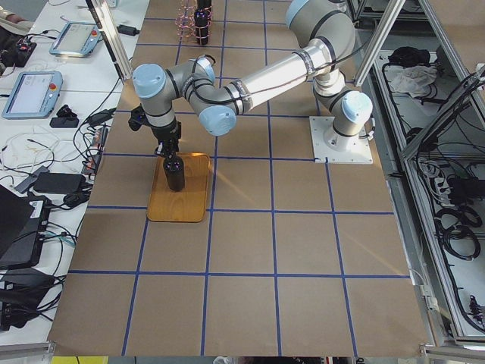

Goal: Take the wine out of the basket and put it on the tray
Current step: 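Lower the bottle upright onto the wooden tray with the left gripper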

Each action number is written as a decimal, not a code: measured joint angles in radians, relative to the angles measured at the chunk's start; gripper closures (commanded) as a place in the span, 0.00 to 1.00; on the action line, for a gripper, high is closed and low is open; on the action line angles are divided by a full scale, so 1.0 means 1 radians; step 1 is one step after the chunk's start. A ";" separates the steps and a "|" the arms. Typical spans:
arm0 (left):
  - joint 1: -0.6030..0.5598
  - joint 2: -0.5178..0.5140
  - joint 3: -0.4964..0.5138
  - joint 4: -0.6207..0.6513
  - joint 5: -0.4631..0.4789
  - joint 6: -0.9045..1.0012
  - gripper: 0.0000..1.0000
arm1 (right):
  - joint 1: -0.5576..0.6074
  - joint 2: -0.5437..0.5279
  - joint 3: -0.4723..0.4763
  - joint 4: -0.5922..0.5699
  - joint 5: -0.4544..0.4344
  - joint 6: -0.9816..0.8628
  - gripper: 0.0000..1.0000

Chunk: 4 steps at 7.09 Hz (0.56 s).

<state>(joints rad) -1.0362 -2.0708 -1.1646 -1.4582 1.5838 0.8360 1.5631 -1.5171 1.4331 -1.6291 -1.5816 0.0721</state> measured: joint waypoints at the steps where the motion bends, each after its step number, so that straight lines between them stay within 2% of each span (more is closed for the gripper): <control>1: 0.000 0.000 -0.003 0.001 -0.003 0.000 0.43 | 0.000 0.000 0.000 0.000 0.000 0.000 0.00; 2: 0.000 0.000 -0.006 0.001 -0.004 0.000 0.11 | 0.000 0.000 0.000 0.000 0.000 0.000 0.00; 3: 0.000 0.002 -0.008 0.000 -0.003 0.000 0.00 | 0.001 0.000 0.000 0.000 0.000 0.000 0.00; 4: 0.000 0.005 -0.009 0.000 0.001 0.000 0.00 | 0.001 0.000 0.000 0.000 0.000 0.000 0.00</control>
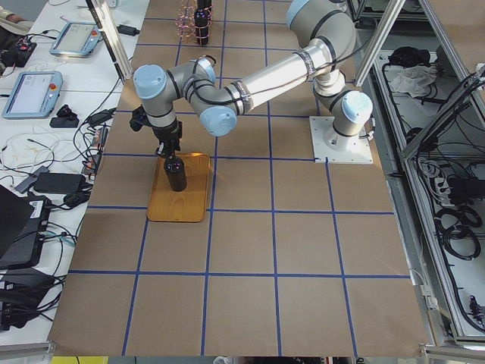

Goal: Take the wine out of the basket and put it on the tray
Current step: 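Lower the bottle upright onto the wooden tray with the left gripper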

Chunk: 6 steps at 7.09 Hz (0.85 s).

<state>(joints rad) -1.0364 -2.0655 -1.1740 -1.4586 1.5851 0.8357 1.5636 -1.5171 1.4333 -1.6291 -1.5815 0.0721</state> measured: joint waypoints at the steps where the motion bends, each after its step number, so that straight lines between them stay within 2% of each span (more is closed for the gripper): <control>1: 0.000 0.012 -0.006 -0.003 0.004 -0.002 0.00 | 0.000 0.000 0.000 0.000 0.000 0.000 0.00; 4: -0.007 0.095 -0.040 -0.070 0.061 -0.026 0.00 | 0.000 0.000 0.000 0.000 0.000 0.000 0.00; 6: -0.021 0.188 -0.056 -0.142 0.066 -0.140 0.00 | 0.000 0.000 0.000 0.000 -0.001 0.000 0.00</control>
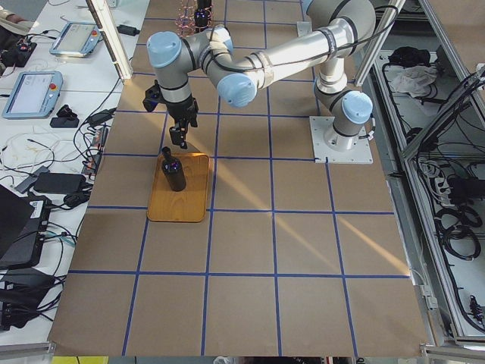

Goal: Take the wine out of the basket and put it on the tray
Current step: 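Open the left gripper and raise it away from the bottle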

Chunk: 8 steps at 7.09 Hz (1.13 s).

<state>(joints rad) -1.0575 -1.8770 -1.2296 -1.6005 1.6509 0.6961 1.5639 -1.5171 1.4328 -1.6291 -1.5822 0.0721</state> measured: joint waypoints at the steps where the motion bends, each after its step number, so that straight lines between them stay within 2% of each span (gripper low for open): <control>1: -0.033 0.051 -0.022 -0.025 -0.021 -0.101 0.00 | 0.000 0.000 0.000 0.000 0.000 0.000 0.00; 3: -0.167 0.143 -0.087 -0.043 -0.042 -0.355 0.00 | -0.001 0.000 0.001 0.000 0.000 0.000 0.00; 5: -0.353 0.202 -0.115 -0.044 -0.050 -0.588 0.00 | -0.001 0.000 0.001 0.000 0.000 0.000 0.00; 8: -0.537 0.249 -0.156 -0.038 -0.082 -0.760 0.00 | 0.000 0.000 0.001 0.000 0.000 0.000 0.00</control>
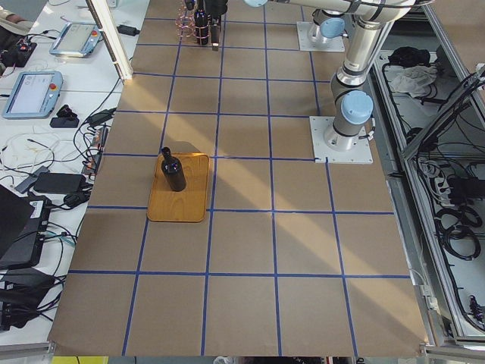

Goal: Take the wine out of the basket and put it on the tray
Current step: 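Open the left gripper and raise it away from the bottle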

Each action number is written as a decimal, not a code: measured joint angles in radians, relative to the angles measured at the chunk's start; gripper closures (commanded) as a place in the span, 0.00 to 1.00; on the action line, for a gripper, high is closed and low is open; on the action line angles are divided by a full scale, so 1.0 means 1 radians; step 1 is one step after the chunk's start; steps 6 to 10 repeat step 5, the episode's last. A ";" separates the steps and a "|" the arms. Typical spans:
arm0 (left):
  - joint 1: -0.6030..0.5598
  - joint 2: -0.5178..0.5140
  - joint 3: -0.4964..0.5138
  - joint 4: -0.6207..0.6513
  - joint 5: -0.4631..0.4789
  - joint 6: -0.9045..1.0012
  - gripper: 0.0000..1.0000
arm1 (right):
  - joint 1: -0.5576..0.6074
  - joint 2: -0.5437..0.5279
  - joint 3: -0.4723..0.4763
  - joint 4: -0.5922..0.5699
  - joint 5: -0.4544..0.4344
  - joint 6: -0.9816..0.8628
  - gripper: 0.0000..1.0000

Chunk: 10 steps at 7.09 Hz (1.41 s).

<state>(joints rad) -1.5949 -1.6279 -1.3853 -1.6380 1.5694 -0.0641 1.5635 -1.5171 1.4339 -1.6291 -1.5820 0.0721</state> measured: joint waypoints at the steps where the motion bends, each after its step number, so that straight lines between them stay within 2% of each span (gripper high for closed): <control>1: -0.020 0.017 -0.028 0.004 -0.002 -0.019 0.00 | 0.001 0.000 0.000 0.000 -0.001 0.000 0.00; 4: -0.029 0.040 -0.065 0.007 0.002 -0.022 0.00 | 0.001 0.000 0.000 0.000 0.000 0.000 0.00; 10: -0.029 0.040 -0.069 0.007 0.003 -0.020 0.00 | 0.001 0.000 0.000 0.000 0.000 0.000 0.00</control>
